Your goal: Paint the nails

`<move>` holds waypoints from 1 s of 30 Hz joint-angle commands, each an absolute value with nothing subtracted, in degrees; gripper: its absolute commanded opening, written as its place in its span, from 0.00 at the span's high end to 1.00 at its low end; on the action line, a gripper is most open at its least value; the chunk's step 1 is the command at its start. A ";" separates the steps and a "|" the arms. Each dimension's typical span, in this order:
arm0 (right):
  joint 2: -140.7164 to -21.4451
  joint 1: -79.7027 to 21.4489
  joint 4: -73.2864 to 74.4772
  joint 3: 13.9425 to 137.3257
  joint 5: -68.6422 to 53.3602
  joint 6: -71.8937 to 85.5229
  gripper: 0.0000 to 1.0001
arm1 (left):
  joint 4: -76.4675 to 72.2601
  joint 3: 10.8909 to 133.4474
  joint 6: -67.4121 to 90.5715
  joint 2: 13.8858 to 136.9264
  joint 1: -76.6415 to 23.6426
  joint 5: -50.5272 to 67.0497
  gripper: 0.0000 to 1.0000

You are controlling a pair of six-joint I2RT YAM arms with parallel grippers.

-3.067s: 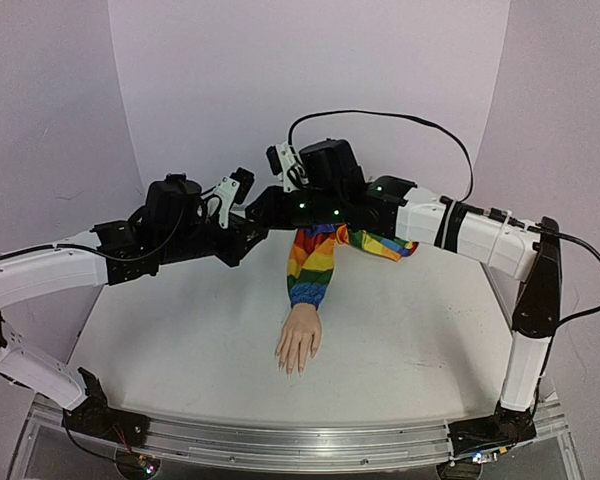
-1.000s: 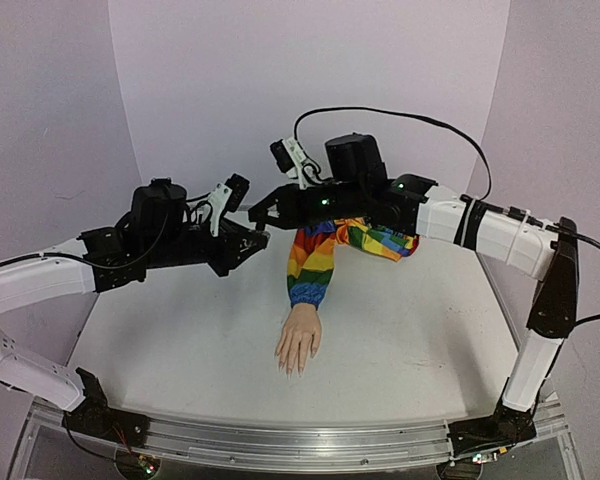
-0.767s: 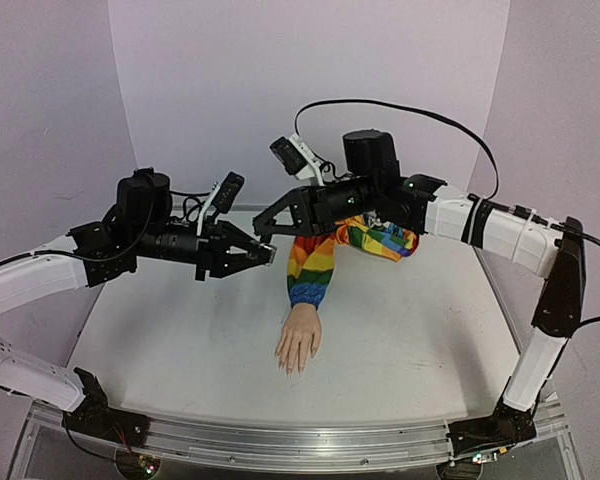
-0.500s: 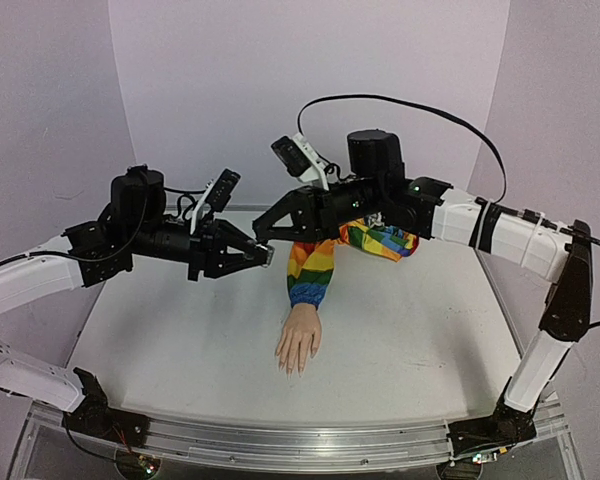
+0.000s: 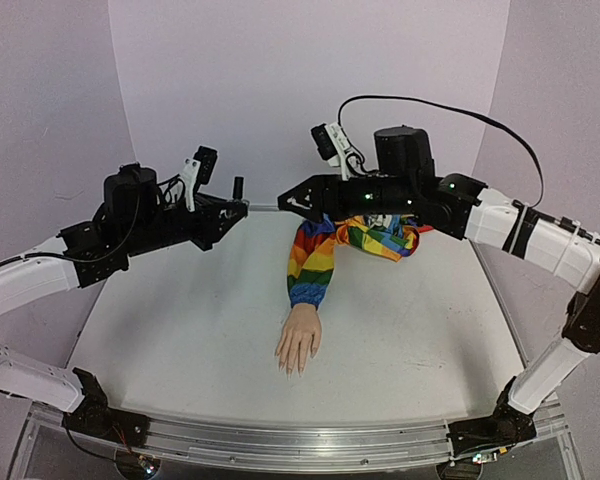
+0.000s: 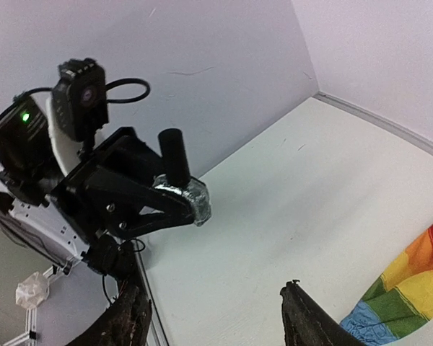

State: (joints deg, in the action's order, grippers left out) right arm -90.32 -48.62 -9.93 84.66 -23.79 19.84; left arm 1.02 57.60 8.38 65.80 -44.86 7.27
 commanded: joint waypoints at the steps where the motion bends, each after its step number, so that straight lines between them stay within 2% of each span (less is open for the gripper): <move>1: -93.25 -51.54 -8.47 91.77 -14.18 24.57 0.37 | -0.98 59.01 5.78 67.56 -47.05 1.03 1.00; 7: -98.16 -52.47 -7.34 96.49 -9.23 29.57 0.39 | -0.89 61.34 2.68 71.24 -52.10 -3.12 1.00; 15: -102.14 -53.06 -4.31 98.86 -7.86 33.26 0.55 | -0.97 62.70 2.99 73.11 -53.86 -3.52 1.00; 22: -103.94 -53.04 -6.11 98.49 -13.03 34.62 0.68 | -0.97 63.46 3.48 73.73 -53.96 -2.88 1.00; 24: -104.06 -53.01 -8.14 97.43 -15.74 35.08 0.75 | -0.99 63.62 3.65 73.71 -54.01 -2.44 1.00; 27: -103.83 -52.64 -8.97 97.23 -19.56 32.69 0.97 | -0.93 63.42 3.34 72.83 -53.88 1.81 1.00; 28: -103.21 -52.23 -9.01 96.52 -20.70 31.94 1.00 | -0.96 63.17 3.14 72.24 -53.71 4.61 1.00; 30: -101.58 -50.13 -11.09 93.83 -26.59 30.01 1.00 | -1.01 62.60 3.44 70.85 -52.43 13.22 1.00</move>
